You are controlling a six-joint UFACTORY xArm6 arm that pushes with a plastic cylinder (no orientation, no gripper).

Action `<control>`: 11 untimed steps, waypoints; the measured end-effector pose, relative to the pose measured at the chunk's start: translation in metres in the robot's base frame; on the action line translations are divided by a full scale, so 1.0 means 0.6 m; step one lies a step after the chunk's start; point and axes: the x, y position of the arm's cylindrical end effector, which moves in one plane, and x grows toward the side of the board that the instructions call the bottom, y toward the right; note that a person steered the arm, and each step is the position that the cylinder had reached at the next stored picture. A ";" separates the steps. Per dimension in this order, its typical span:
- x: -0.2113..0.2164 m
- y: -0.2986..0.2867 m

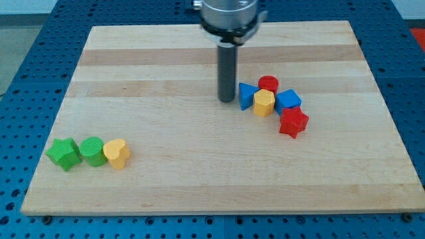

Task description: Move the yellow heart toward the center

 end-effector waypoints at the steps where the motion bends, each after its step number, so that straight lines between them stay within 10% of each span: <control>1: -0.002 -0.166; 3: 0.078 -0.487; 7: 0.241 -0.408; 11: 0.190 -0.248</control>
